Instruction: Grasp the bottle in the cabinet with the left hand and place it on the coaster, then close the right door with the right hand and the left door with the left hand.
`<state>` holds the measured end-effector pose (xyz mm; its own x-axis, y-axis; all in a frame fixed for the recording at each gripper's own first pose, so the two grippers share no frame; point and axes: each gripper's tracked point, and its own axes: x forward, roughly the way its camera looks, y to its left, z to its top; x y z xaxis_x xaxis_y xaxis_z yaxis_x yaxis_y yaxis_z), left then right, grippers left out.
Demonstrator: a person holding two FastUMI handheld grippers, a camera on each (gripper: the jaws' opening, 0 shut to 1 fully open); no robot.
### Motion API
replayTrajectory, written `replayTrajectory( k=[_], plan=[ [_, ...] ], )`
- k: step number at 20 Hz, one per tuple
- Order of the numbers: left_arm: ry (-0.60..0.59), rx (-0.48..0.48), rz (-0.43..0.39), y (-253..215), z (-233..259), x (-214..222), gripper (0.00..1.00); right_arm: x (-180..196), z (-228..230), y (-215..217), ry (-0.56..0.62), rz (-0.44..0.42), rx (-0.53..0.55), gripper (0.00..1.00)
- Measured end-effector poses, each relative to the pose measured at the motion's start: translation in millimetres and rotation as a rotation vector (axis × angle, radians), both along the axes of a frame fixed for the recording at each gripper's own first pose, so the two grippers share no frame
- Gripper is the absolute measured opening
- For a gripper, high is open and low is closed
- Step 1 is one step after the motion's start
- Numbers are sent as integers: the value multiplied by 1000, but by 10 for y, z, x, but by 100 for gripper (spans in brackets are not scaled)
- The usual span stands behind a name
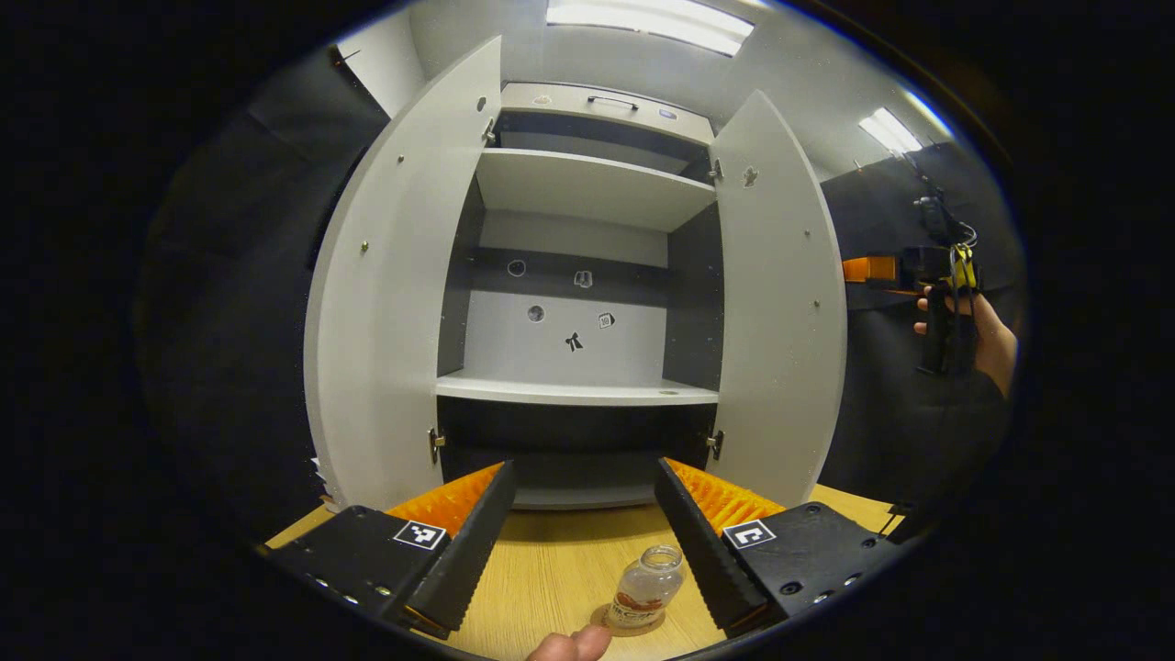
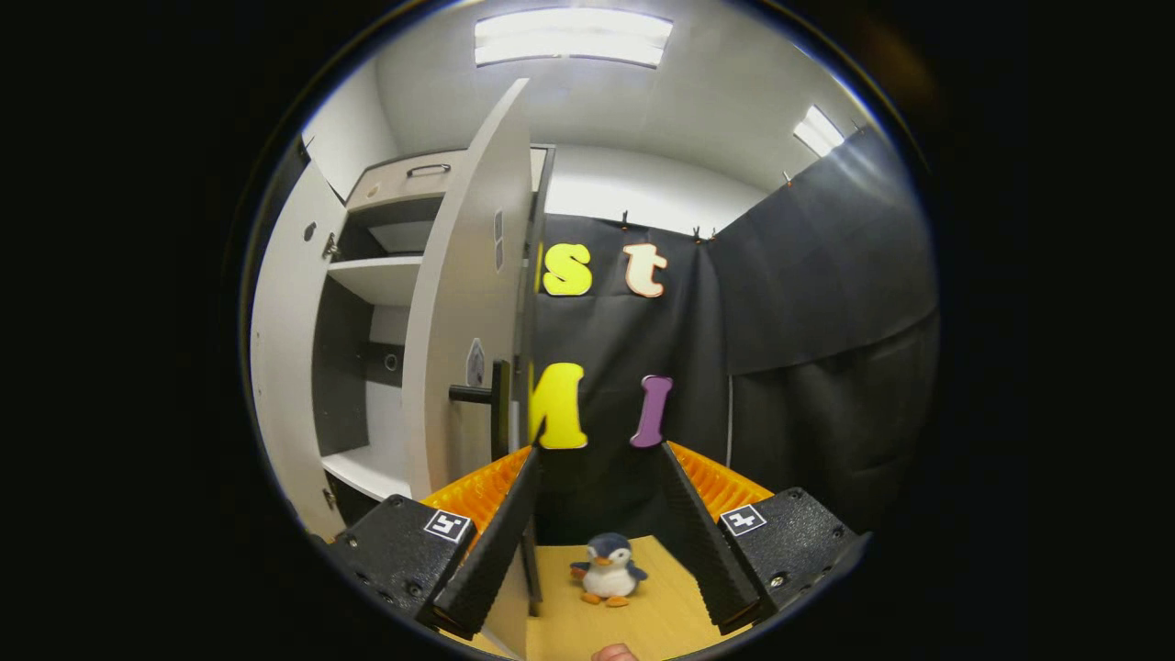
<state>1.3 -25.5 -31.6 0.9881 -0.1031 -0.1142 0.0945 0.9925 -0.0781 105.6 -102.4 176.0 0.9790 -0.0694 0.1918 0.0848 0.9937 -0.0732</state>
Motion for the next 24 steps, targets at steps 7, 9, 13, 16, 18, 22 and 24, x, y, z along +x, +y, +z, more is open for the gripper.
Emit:
replayTrajectory(
  k=[7, 9, 13, 16, 18, 22, 24],
  plan=[
    [-14, 3, 60, 209, 72, -70, 94, 63, -60, 614, 15, 96, -36, 81],
    [-21, 0, 75, 257, 107, -76, 94, 142, -100, 824, 20, 146, -30, 81],
    [-22, 8, 99, 325, 129, -107, 94, 387, -104, 936, 20, 152, -9, 83],
    [-30, 13, 110, 360, 168, -123, 94, 365, -126, 1029, 17, 165, -13, 83],
    [-32, 9, 109, 351, 202, -116, 96, 295, -156, 1007, 21, 154, -37, 83],
    [-34, -12, 95, 330, 240, -78, 96, 52, -324, 984, 40, 134, -58, 83],
    [-42, -16, 90, 311, 291, -68, 94, -106, -425, 952, 41, 110, -67, 83]
  ],
)
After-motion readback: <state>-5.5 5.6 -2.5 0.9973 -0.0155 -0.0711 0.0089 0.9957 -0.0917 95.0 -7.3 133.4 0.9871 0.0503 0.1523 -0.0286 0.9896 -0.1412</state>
